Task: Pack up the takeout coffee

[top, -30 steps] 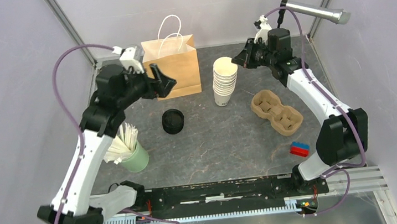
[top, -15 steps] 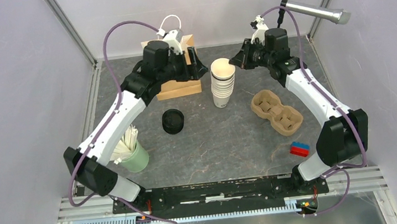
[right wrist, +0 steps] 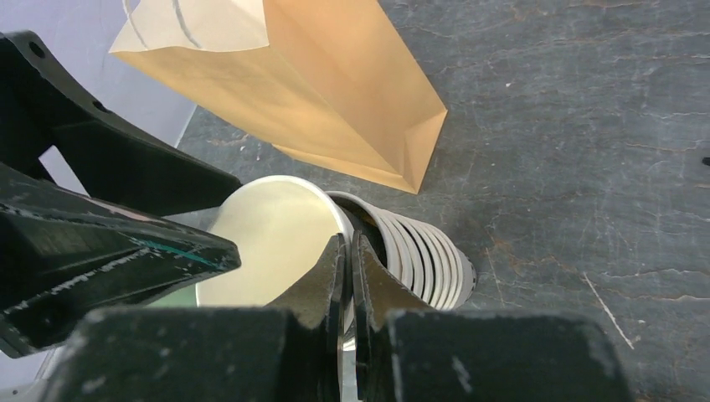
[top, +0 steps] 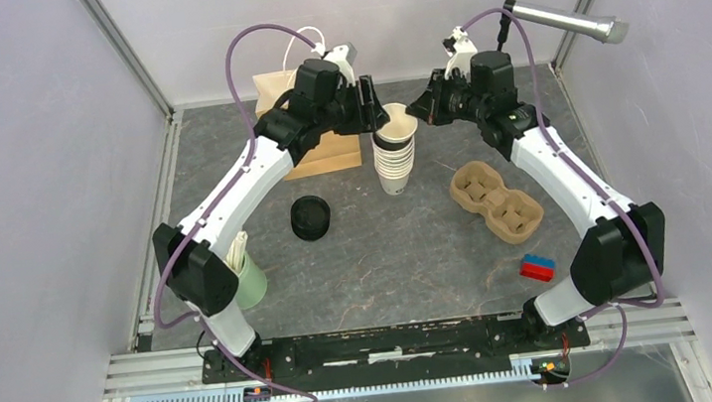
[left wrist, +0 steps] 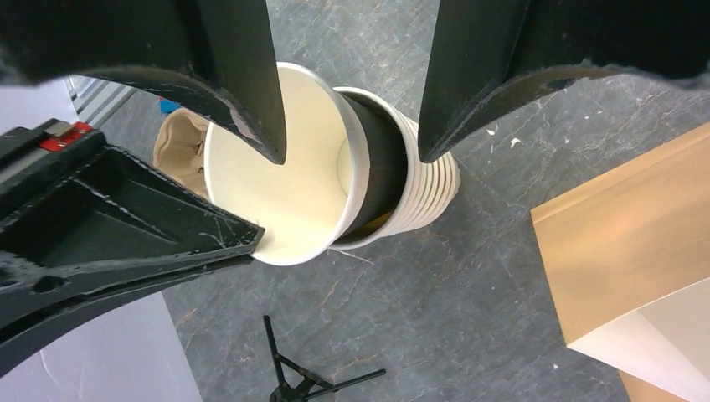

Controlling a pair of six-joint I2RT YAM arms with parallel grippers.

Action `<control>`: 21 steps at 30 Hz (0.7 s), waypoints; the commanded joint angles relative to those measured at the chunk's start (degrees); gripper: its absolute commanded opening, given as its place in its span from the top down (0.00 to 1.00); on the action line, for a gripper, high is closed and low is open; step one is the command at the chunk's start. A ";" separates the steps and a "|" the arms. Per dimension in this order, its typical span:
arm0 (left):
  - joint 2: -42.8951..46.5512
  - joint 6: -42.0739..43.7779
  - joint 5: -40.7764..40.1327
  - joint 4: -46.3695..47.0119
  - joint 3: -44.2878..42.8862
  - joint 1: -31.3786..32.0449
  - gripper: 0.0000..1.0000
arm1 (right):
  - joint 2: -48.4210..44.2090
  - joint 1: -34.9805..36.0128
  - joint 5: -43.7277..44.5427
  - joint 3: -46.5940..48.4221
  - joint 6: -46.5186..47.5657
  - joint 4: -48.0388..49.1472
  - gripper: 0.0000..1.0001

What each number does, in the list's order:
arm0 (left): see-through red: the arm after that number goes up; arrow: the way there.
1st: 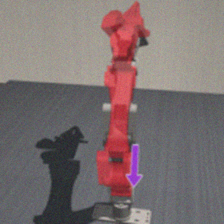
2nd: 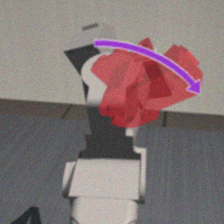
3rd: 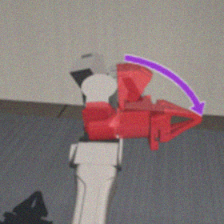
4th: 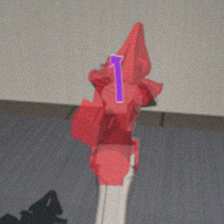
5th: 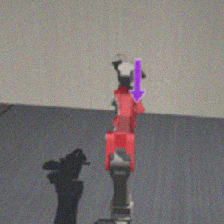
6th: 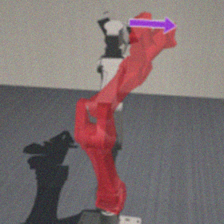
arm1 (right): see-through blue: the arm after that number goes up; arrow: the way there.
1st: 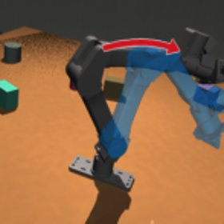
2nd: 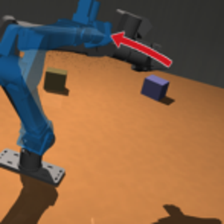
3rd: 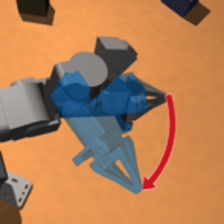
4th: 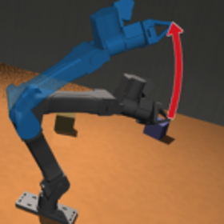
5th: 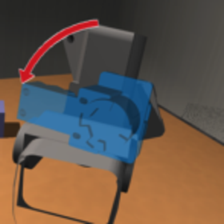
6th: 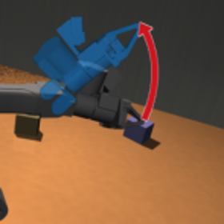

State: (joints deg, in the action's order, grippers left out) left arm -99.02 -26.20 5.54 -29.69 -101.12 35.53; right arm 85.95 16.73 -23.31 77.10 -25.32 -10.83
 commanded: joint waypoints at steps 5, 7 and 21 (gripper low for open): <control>0.16 -1.51 -1.27 0.53 -3.98 0.68 0.29 | 0.10 0.08 8.16 8.22 5.47 -0.95 1.00; 0.87 -1.55 -1.82 0.57 -4.13 0.75 0.27 | 0.70 0.04 8.96 9.46 6.03 -1.24 1.00; 12.15 1.24 0.25 -1.11 -2.73 0.70 0.08 | -2.50 0.03 4.26 14.34 3.10 -1.28 1.00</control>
State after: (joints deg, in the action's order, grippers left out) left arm -94.61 -26.15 4.73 -31.48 -103.18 36.07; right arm 86.39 16.86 -18.06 87.15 -21.23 -14.28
